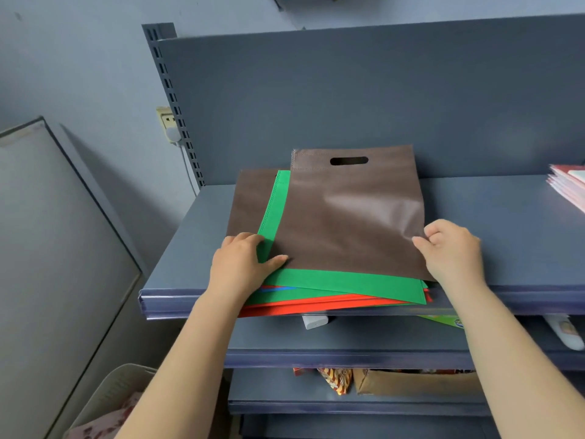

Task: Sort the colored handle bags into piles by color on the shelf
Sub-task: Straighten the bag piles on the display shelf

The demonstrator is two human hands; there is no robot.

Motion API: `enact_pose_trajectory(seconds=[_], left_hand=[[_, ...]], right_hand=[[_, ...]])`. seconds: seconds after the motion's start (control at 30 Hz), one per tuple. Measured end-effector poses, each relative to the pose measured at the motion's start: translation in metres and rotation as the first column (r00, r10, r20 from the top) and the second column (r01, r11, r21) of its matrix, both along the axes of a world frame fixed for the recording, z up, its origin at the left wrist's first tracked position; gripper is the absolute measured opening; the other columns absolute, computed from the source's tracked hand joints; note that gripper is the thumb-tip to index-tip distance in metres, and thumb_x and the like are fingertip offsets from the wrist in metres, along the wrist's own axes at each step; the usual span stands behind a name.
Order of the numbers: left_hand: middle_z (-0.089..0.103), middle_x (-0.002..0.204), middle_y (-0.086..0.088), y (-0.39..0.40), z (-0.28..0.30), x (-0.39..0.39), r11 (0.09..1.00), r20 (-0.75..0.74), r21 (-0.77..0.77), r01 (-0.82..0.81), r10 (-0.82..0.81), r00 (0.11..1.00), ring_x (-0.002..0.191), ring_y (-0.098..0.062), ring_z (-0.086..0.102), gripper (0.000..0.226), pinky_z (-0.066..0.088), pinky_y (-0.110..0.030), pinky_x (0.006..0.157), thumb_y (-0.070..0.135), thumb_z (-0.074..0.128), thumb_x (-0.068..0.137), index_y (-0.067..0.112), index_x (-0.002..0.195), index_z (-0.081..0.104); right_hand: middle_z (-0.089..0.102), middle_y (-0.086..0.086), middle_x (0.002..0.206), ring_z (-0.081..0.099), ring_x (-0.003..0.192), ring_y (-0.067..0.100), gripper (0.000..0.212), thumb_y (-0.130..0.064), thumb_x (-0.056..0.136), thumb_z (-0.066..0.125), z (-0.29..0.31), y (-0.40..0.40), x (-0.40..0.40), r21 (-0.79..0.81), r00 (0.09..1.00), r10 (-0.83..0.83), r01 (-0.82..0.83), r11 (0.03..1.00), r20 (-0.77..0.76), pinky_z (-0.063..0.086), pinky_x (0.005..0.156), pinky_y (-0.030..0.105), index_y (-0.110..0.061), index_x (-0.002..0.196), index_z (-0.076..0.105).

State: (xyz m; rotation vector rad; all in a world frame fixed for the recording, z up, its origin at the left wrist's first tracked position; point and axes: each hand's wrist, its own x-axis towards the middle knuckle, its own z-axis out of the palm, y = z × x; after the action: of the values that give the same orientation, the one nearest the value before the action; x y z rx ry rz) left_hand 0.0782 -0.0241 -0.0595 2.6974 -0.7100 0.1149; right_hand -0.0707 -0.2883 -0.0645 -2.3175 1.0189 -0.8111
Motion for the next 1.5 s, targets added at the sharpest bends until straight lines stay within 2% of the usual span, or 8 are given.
enact_pose_trajectory(seconds=[0.23,0.4,0.57,0.8,0.93,1.13,1.3,1.5], left_hand=[[0.063,0.099,-0.002,0.002,0.003,0.015,0.983,-0.217,-0.097,-0.157,0.133,0.967,0.097,-0.026,0.058,0.048,0.044,-0.033,0.076,0.048,0.076,0.073,0.015,0.104,0.06],[0.045,0.06,-0.003,-0.002,0.011,0.008,0.974,-0.235,-0.053,-0.22,0.202,0.951,0.066,-0.028,0.047,0.044,0.028,-0.031,0.051,0.041,0.075,0.076,0.01,0.063,0.047],[0.055,0.079,-0.003,0.005,0.013,-0.015,0.944,-0.068,-0.289,-0.161,0.147,0.987,0.077,-0.027,0.047,0.02,0.032,-0.031,0.062,0.021,0.064,0.088,0.015,0.079,0.047],[0.062,0.075,-0.003,0.029,0.015,-0.058,0.717,-0.088,-0.675,-0.172,0.153,0.984,0.052,-0.01,0.051,0.007,0.036,-0.01,0.044,0.011,0.063,0.089,0.013,0.085,0.059],[0.059,0.051,0.0,0.051,0.007,-0.091,0.571,-0.132,-0.798,-0.192,0.144,0.981,0.028,-0.011,0.043,0.021,0.035,-0.022,0.027,0.009,0.059,0.091,0.02,0.074,0.055],[0.068,0.062,0.011,0.081,0.01,-0.156,0.396,-0.104,-0.896,-0.202,0.255,0.961,0.047,-0.002,0.057,0.022,0.047,-0.019,0.044,0.005,0.058,0.092,0.022,0.078,0.059],[0.072,0.074,0.006,0.111,0.011,-0.219,0.244,-0.164,-0.94,-0.238,0.289,0.943,0.064,-0.012,0.063,0.024,0.051,-0.026,0.058,0.006,0.052,0.096,0.026,0.085,0.062],[0.074,0.08,0.004,0.156,0.014,-0.29,0.137,-0.148,-0.965,-0.222,0.413,0.899,0.064,-0.008,0.066,0.038,0.053,-0.02,0.056,0.007,0.05,0.096,0.039,0.083,0.066]], right_hand=[[0.071,0.018,0.094,0.055,0.078,0.023,0.011,0.001,0.086,0.059,-0.005,-0.001,-0.007,0.076,0.989,0.036,-0.047,0.996,0.143,0.026,0.06,0.023,-0.002,0.094,0.067],[0.071,0.015,0.098,0.053,0.079,0.019,0.017,0.001,0.089,0.056,-0.003,0.001,-0.015,0.136,0.981,0.036,-0.062,0.989,0.189,0.034,0.071,0.024,-0.004,0.101,0.067],[0.07,0.013,0.093,0.056,0.078,0.023,0.024,0.002,0.088,0.053,0.0,0.002,-0.025,0.179,0.952,0.024,-0.083,0.98,0.306,0.036,0.07,0.025,-0.008,0.104,0.068],[0.061,0.001,0.088,0.047,0.063,0.01,0.034,0.003,0.089,0.044,0.003,0.016,-0.044,0.241,0.904,0.031,-0.147,0.959,0.426,0.035,0.057,0.025,-0.011,0.107,0.069],[0.063,0.001,0.093,0.048,0.067,0.009,0.031,0.001,0.092,0.044,0.0,0.027,-0.058,0.248,0.897,0.114,-0.238,0.939,0.428,0.036,0.058,0.019,-0.014,0.108,0.066],[0.066,-0.006,0.089,0.053,0.068,-0.001,0.029,-0.001,0.094,0.046,0.0,0.052,-0.084,0.293,0.851,0.251,-0.413,0.863,0.461,0.038,0.057,0.02,-0.027,0.095,0.06],[0.062,-0.007,0.1,0.057,0.093,0.005,0.026,-0.002,0.094,0.05,-0.009,0.08,-0.106,0.363,0.794,0.347,-0.556,0.748,0.5,0.041,0.073,0.017,-0.021,0.109,0.059],[0.068,-0.019,0.093,0.062,0.09,-0.003,0.034,0.0,0.093,0.051,-0.016,0.127,-0.126,0.406,0.705,0.46,-0.697,0.591,0.54,0.045,0.073,0.017,-0.032,0.096,0.061]])
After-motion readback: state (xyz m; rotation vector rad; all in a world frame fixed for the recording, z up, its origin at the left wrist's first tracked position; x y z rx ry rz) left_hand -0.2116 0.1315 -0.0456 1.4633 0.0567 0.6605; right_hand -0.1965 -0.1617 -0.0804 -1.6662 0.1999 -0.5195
